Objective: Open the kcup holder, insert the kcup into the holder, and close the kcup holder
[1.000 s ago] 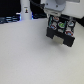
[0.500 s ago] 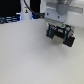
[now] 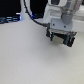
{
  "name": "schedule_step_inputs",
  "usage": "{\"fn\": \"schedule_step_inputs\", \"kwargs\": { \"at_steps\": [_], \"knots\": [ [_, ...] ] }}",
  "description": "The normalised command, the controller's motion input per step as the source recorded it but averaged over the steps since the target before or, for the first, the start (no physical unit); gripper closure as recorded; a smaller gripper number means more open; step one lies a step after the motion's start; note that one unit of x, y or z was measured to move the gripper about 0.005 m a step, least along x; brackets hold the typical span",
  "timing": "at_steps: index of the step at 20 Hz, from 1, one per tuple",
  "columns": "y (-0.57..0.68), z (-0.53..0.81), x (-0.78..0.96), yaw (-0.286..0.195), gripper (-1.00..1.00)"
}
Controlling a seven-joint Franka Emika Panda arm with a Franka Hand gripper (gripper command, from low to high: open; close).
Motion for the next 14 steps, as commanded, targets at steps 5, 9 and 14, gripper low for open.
{"fn": "schedule_step_inputs", "kwargs": {
  "at_steps": [5, 9, 14],
  "knots": [
    [0.39, -0.05, -0.32, 0.145, -1.0],
    [0.57, 0.0, -0.35, 0.096, -1.0],
    [0.66, 0.02, -0.41, 0.069, -1.0]
  ]
}}
